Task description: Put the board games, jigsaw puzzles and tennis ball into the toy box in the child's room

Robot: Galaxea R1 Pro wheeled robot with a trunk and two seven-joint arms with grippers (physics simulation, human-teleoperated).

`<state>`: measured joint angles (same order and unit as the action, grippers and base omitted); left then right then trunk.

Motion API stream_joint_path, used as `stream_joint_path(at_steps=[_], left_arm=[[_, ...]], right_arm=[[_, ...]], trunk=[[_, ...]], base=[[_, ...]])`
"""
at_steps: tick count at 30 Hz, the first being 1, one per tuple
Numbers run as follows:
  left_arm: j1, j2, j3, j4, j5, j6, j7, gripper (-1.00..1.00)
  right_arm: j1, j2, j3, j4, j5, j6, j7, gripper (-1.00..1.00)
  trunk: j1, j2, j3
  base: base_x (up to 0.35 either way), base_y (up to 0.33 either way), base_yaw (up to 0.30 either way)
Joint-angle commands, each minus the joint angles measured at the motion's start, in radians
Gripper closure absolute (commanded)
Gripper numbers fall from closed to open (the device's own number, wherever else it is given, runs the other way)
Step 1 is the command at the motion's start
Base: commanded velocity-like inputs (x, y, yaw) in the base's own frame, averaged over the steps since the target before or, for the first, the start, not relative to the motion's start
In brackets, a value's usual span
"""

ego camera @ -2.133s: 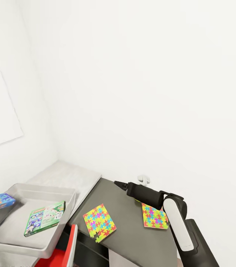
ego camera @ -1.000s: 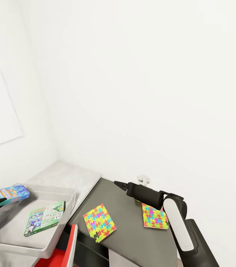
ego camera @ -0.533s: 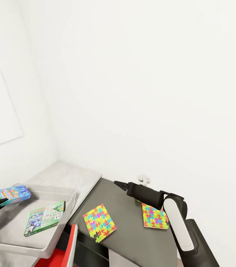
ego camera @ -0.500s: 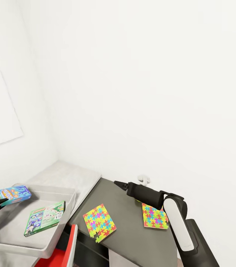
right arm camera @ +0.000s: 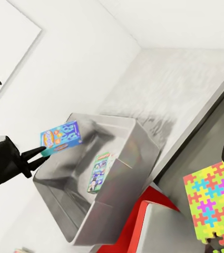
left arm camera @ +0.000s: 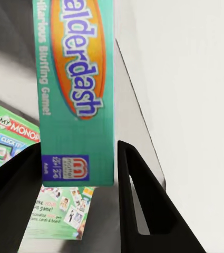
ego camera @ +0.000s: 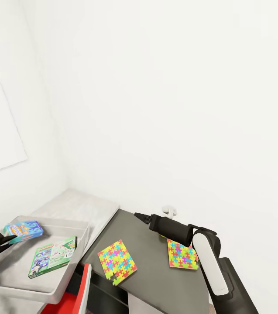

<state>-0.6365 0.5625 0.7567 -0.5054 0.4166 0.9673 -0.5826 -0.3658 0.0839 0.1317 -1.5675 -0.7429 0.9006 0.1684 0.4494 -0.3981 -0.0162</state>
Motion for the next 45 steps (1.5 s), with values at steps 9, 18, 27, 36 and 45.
stream_joint_path(at_steps=[9,18,27,36,45], left_arm=[[-0.002,-0.016,0.006,0.002,-0.009,0.008,0.003,1.0],[-0.002,-0.018,0.007,0.002,-0.008,0.008,0.045,1.0],[-0.002,-0.018,0.016,0.004,0.001,0.004,0.107,1.0],[-0.002,-0.018,0.02,0.004,0.002,0.003,0.112,1.0],[-0.002,-0.018,0.024,0.005,0.002,0.001,0.114,1.0]], right_arm=[[-0.001,0.001,-0.001,0.0,0.008,0.004,0.008,-1.0],[-0.001,0.001,-0.001,0.0,0.008,0.003,0.008,-1.0],[-0.001,0.001,-0.001,0.0,0.008,0.003,0.009,-1.0],[-0.001,0.001,-0.001,0.0,0.008,0.003,0.009,-1.0],[-0.001,0.001,-0.001,0.0,0.008,0.003,0.008,-1.0]], trunk=[[0.001,-0.002,-0.002],[0.001,-0.002,-0.002],[0.001,-0.002,-0.002],[0.001,-0.002,-0.002],[0.001,-0.002,-0.002]], base=[[0.0,0.0,0.0],[0.0,0.0,0.0],[0.0,0.0,0.0],[0.0,0.0,0.0],[0.0,0.0,0.0]])
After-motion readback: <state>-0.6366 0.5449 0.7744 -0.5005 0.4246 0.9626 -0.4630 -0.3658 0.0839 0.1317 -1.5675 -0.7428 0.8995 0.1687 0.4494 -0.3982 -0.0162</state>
